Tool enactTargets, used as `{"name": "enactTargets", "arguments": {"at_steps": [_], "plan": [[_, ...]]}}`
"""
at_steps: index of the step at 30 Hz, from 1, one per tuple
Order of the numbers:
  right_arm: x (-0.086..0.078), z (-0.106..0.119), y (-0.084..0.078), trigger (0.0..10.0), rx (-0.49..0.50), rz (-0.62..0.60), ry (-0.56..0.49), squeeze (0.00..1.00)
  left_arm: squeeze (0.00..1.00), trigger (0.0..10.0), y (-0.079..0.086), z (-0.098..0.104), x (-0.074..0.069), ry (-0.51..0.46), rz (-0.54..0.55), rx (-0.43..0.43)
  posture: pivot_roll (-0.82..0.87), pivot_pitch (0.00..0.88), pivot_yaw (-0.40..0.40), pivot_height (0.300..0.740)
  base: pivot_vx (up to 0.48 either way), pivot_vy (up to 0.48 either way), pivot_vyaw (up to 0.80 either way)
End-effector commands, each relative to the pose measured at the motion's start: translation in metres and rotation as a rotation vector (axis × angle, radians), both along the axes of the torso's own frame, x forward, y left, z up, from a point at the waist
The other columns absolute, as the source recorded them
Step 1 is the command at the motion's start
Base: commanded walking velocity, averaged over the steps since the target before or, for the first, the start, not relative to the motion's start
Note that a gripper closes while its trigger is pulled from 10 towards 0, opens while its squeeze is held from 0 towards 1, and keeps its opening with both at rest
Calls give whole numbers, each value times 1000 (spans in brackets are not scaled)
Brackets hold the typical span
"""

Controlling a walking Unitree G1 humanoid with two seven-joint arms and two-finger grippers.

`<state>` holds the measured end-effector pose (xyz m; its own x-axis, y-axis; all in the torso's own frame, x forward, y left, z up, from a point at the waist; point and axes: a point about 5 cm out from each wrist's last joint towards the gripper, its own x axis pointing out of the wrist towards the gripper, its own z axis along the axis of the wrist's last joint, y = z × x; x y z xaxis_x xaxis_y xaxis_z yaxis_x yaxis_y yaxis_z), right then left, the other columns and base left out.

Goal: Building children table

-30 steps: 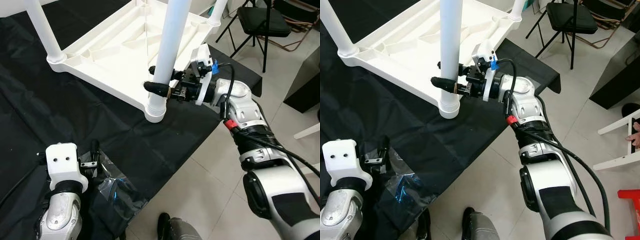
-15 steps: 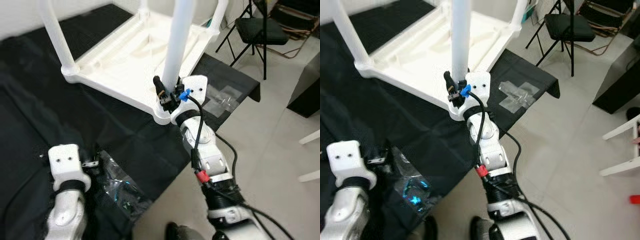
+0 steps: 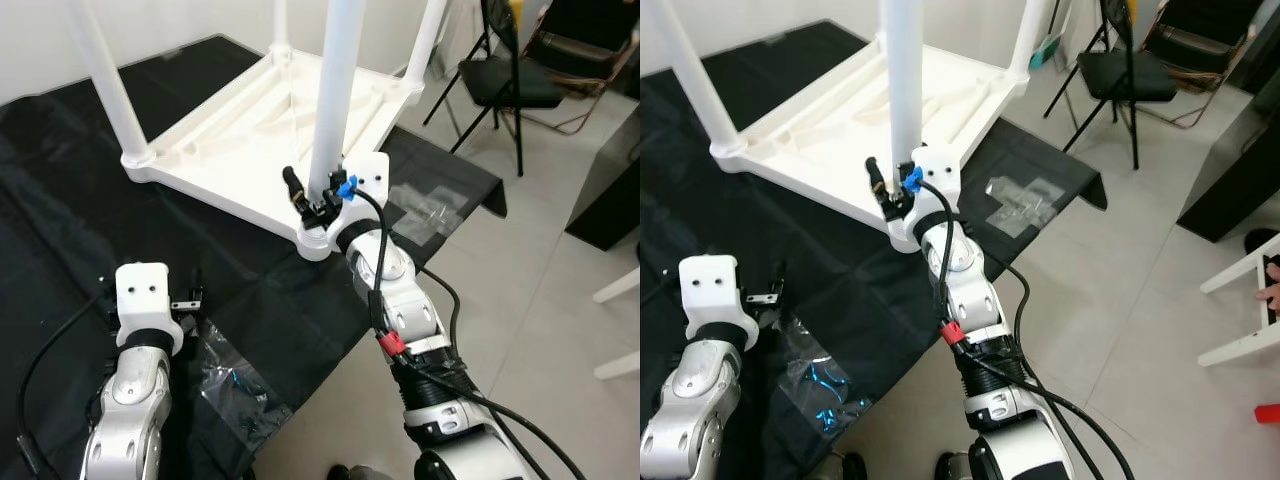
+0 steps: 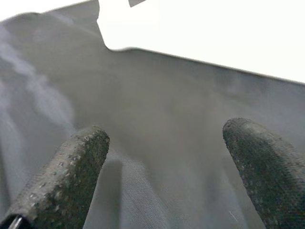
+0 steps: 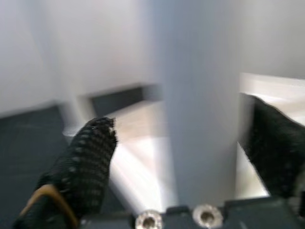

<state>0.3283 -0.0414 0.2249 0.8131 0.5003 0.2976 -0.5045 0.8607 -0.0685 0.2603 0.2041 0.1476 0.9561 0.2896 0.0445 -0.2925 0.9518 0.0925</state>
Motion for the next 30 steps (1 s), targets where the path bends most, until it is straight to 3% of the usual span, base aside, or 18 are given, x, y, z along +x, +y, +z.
{"name": "enactTargets", "arguments": {"at_steps": [1, 3, 5, 6, 7, 8, 9, 10, 11, 15, 16, 20, 24, 30], "plan": [[-5, -1, 7, 10000, 7, 64, -4, 1000, 0, 10000, 1, -3, 0, 4, 0, 17, 11, 75, -45, 740, 0, 0, 0], [-19, -9, -1, 10000, -49, 151, -41, 1000, 0, 10000, 5, -4, -1, -1, -8, 7, 1, 71, -34, 740, 0, 0, 0], [-19, -9, -1, 10000, -49, 151, -41, 1000, 0, 10000, 5, -4, -1, -1, -8, 7, 1, 71, -34, 740, 0, 0, 0], [-26, -18, -9, 10000, -103, 161, -43, 718, 0, 10000, 7, -7, -4, 7, -8, -10, -2, 66, -32, 740, 0, 0, 0], [-26, -18, -9, 10000, -103, 161, -43, 718, 0, 10000, 7, -7, -4, 7, -8, -10, -2, 66, -32, 740, 0, 0, 0], [-34, -28, -17, 10000, -135, 174, -18, 102, 0, 10000, 10, -10, -7, 15, -6, -25, -3, 64, -30, 740, 0, 0, 0], [-34, -28, -17, 10000, -135, 174, -18, 102, 0, 10000, 10, -10, -7, 15, -6, -25, -3, 64, -30, 740, 0, 0, 0], [-41, -41, -30, 10000, -160, 152, 25, 0, 0, 10000, 13, -13, -12, 25, 2, -40, -4, 63, -30, 740, 0, 0, 0], [-46, -52, -41, 10000, -178, 112, 67, 0, 0, 10000, 16, -17, -16, 36, 12, -53, -4, 62, -26, 740, 0, 0, 0], [-52, -65, -56, 10000, -194, 26, 118, 0, 0, 10000, 20, -23, -22, 53, 23, -70, -6, 53, -25, 740, 0, 0, 0], [-58, -76, -68, 10000, -199, -28, 169, 0, 0, 10000, 21, -27, -28, 66, 18, -82, -7, 49, -23, 740, 0, 0, 0], [-61, -79, -71, 10000, -205, -36, 185, 0, 0, 10000, 20, -29, -30, 68, 15, -86, -7, 49, -23, 740, 0, 0, 0], [-69, -92, -77, 10000, -252, -30, 232, 0, 0, 10000, 15, -43, -43, 121, 2, -166, -20, 36, -23, 740, 0, -346, 0], [-70, -90, -71, 10000, -365, 83, 191, 0, 0, 10000, 3, -49, -46, 134, -18, -216, -12, 20, -32, 740, 0, -463, 369]]}}
